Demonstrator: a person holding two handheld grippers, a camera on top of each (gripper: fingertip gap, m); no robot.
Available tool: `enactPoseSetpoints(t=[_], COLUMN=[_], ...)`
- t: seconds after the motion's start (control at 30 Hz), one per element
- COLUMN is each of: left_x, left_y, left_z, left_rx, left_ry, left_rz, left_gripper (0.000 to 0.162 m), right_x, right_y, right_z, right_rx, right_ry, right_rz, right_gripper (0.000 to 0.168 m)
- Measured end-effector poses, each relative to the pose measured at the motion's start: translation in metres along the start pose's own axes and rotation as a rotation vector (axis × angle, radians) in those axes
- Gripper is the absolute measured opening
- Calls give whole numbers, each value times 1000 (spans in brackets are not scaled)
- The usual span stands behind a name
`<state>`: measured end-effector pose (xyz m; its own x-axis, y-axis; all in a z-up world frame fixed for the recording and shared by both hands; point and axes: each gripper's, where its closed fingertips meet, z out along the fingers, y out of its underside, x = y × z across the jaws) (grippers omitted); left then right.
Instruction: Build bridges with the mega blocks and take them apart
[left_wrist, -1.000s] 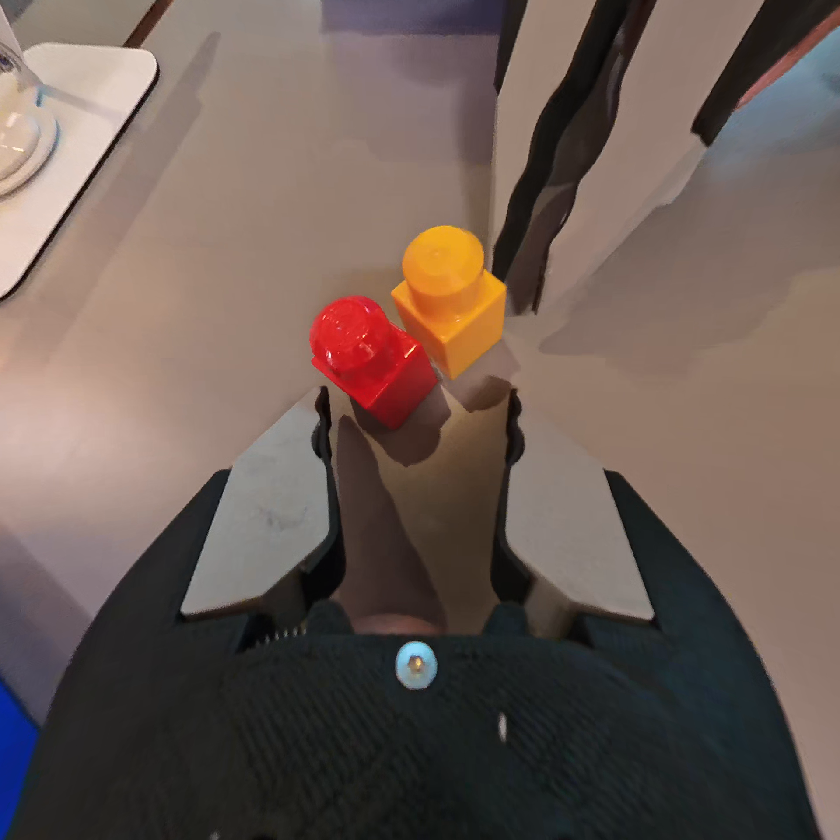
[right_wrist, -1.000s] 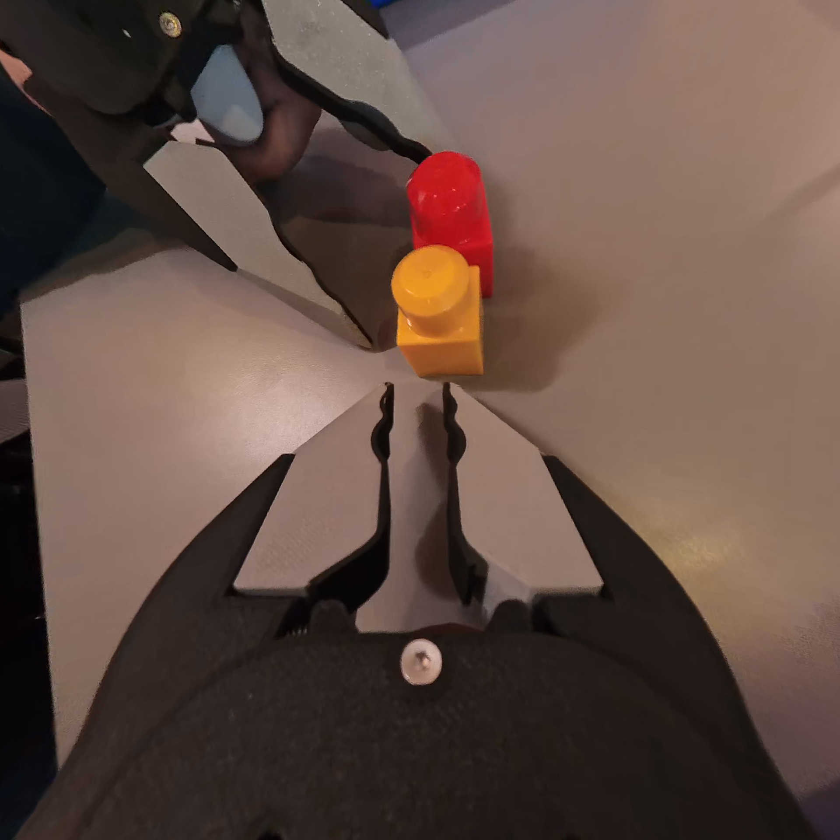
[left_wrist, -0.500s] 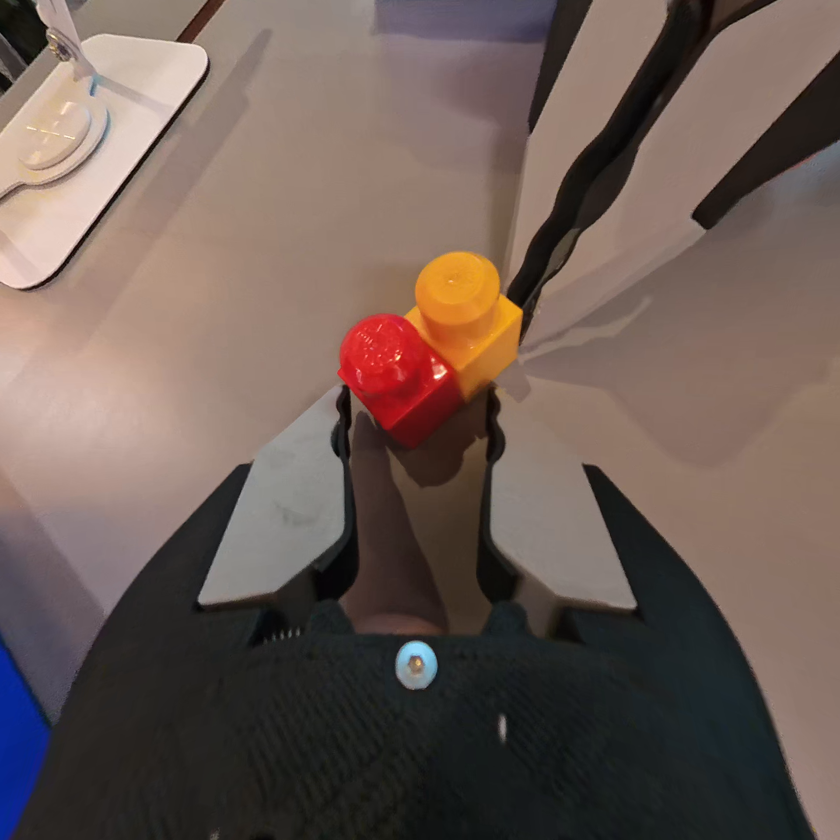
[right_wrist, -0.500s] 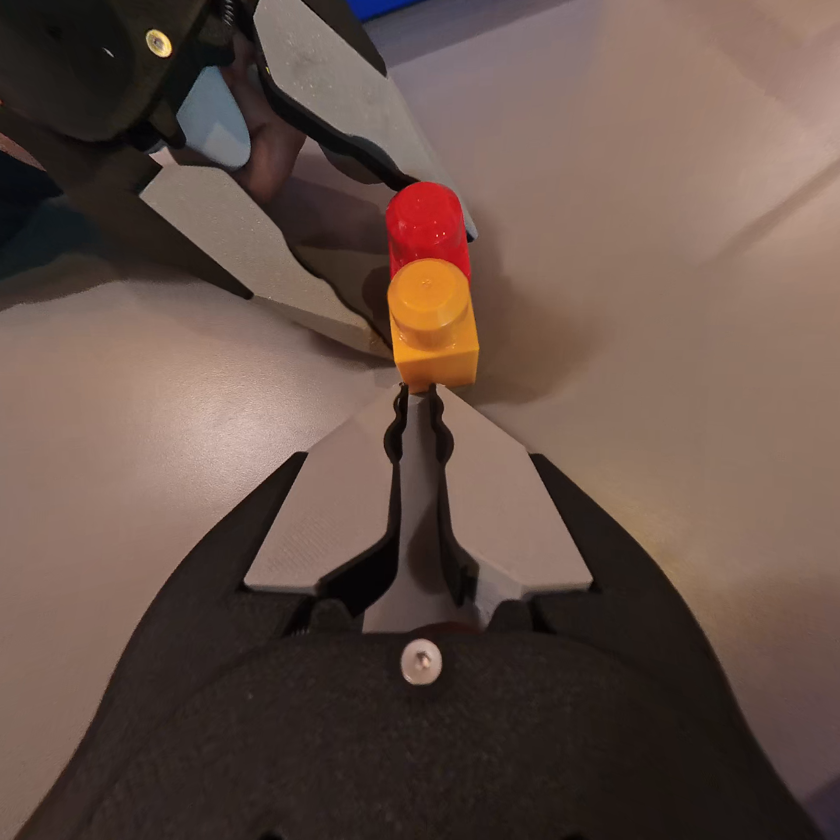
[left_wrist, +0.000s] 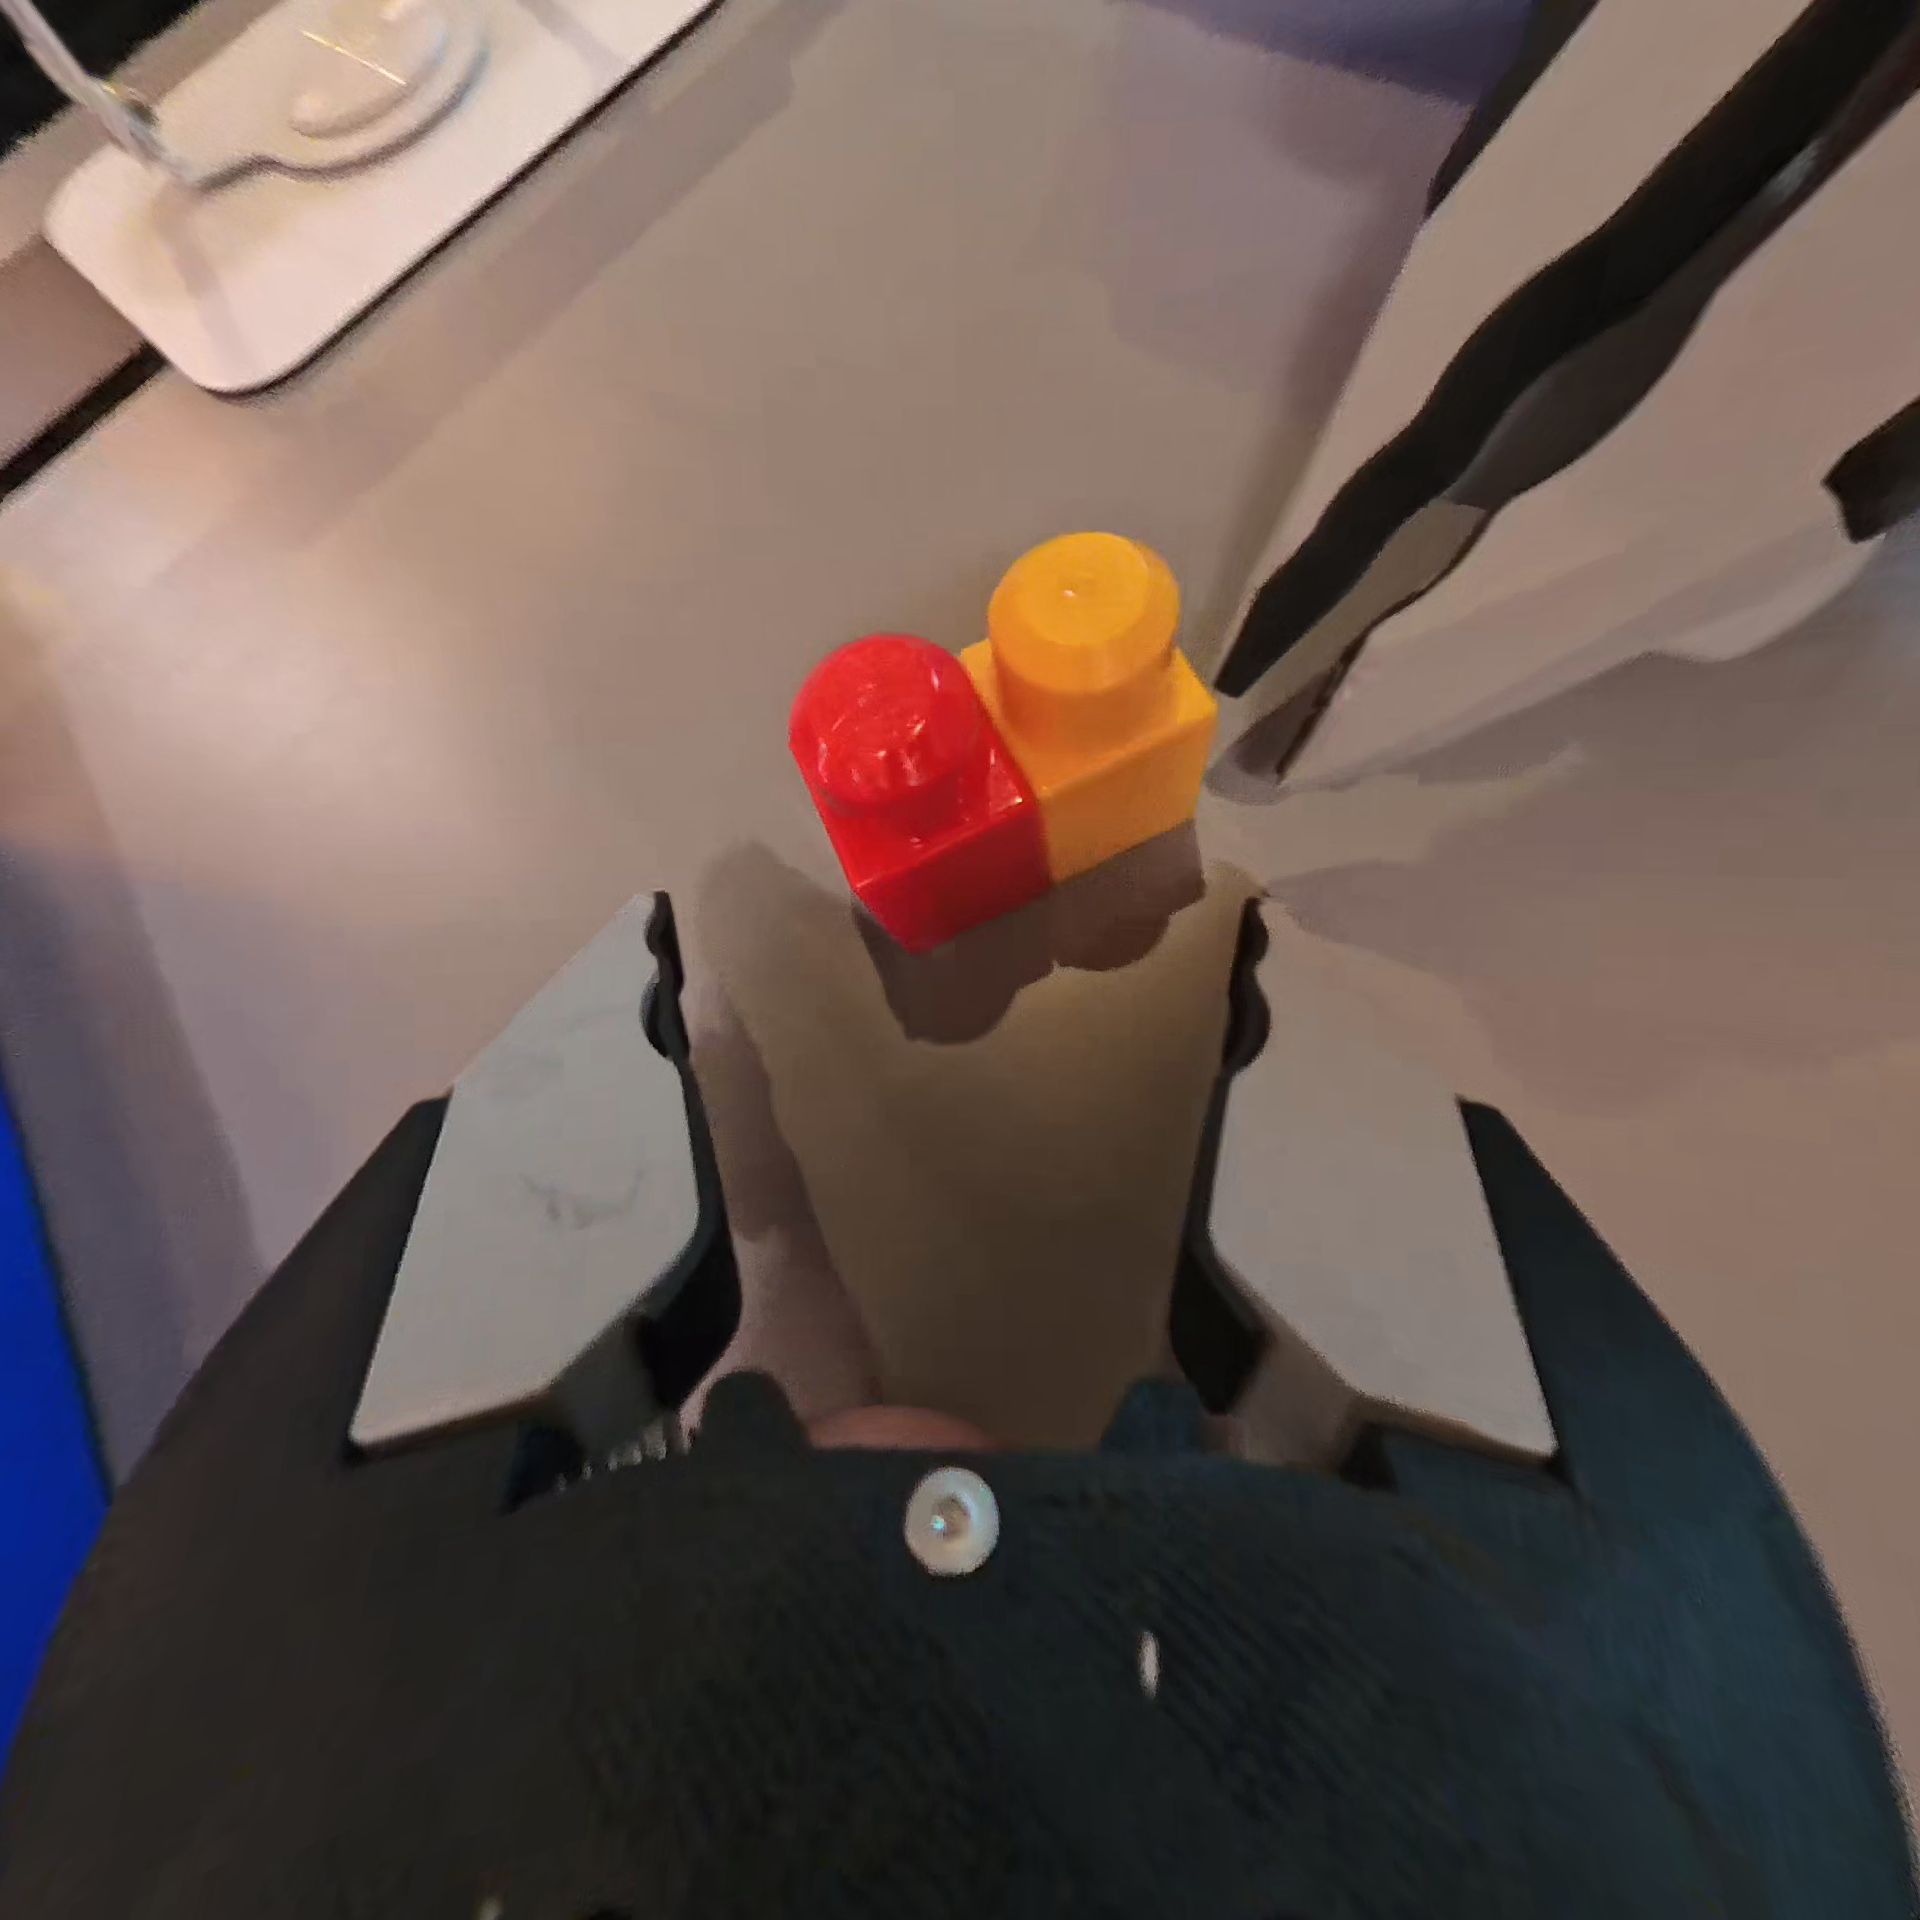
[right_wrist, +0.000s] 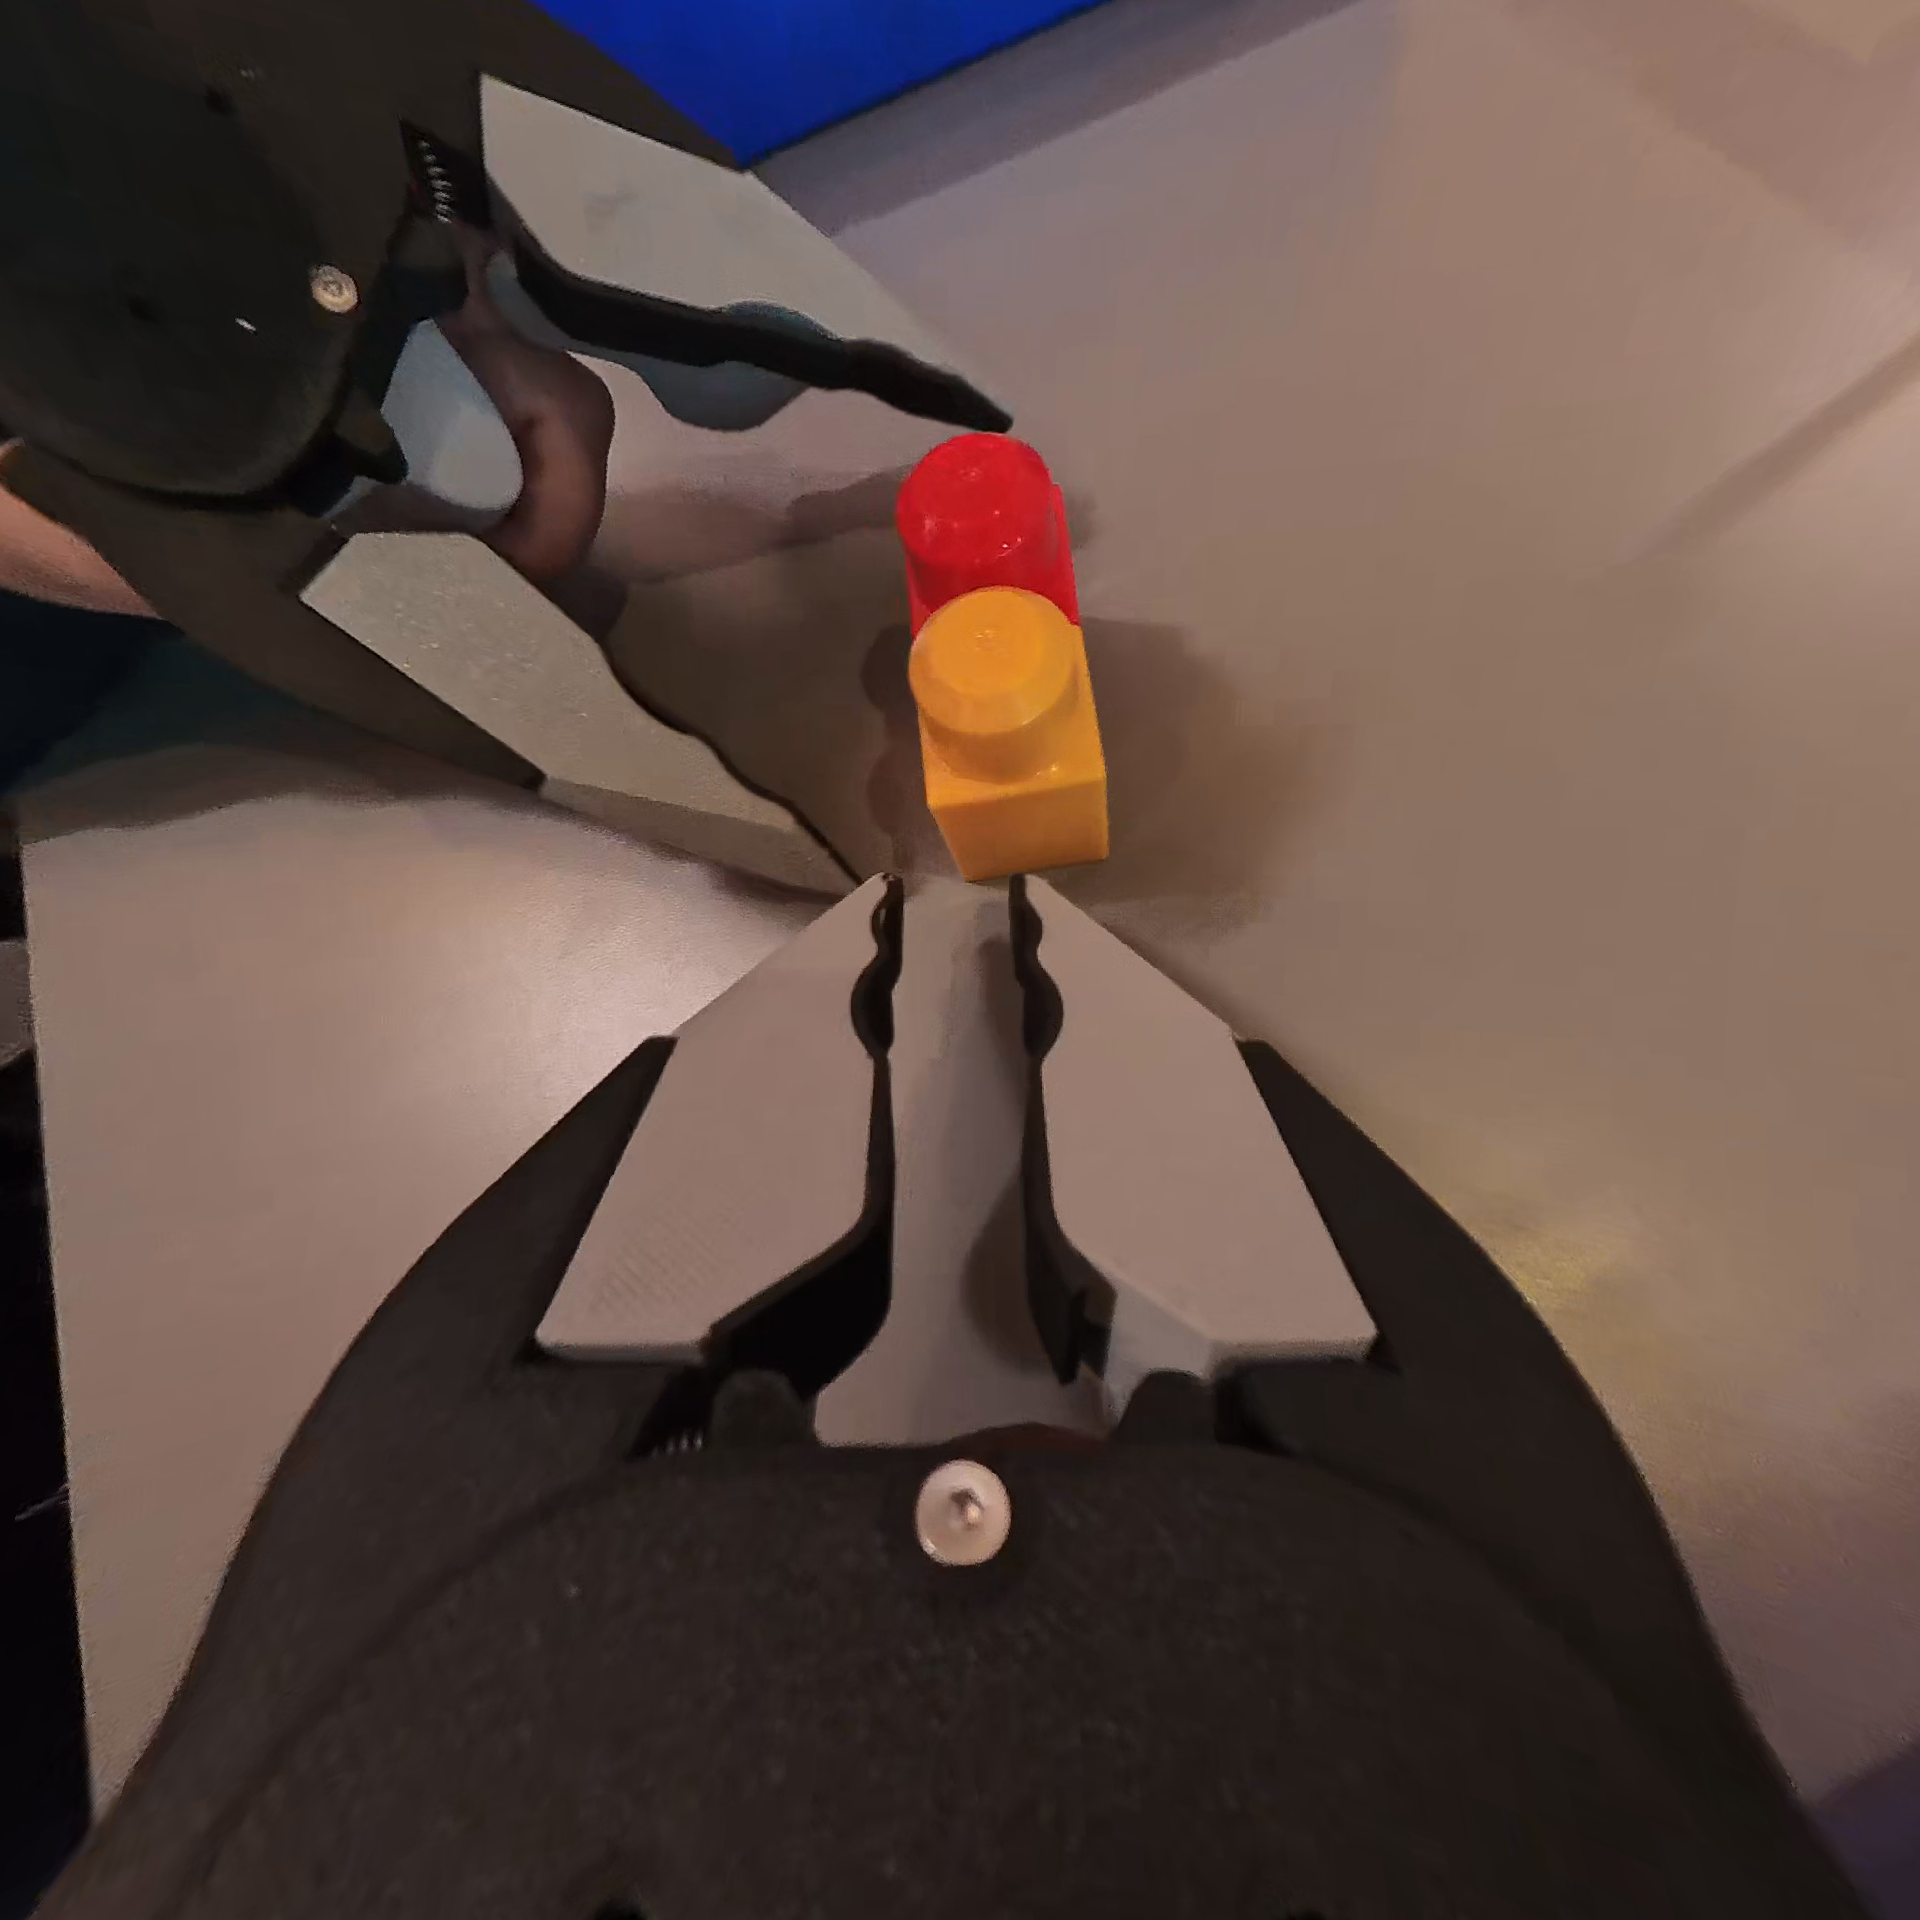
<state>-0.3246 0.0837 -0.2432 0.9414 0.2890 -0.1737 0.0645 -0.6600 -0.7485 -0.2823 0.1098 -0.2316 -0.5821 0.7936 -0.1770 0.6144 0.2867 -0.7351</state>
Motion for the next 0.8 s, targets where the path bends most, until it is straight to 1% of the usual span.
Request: enactPoseSetpoints(t=[0.13,0.2,0.27,0.4,0.47,0.53,0.63,0.8], left_x=[6,7,4,-3,5,10,6,7], left_y=[-7,-11,-18,-17,-19,-20,-13,-13], left_z=[3,4,3,-1,0,5,9,12], left_rx=[7,15,46,52,51,26,-33,-43], left_ry=[-53,-75,-112,-205,-188,-195,-274,-294], left_rz=[14,-52,-151,-251,-286,-306,-334,-392], left_gripper=[100,100,106,107,107,107,107,106], right_x=[6,10,15,18,17,16,17,21], right_y=[0,-5,-8,-12,-16,-19,-20,-21], right_z=[-4,-11,-17,-24,-27,-29,-30,-34], right_rx=[6,44,69,99,118,134,141,162], right_ry=[29,35,47,62,65,64,73,79], right_rz=[3,25,42,45,39,36,32,41], right_gripper=[16,17,18,19,19,19,18,18])
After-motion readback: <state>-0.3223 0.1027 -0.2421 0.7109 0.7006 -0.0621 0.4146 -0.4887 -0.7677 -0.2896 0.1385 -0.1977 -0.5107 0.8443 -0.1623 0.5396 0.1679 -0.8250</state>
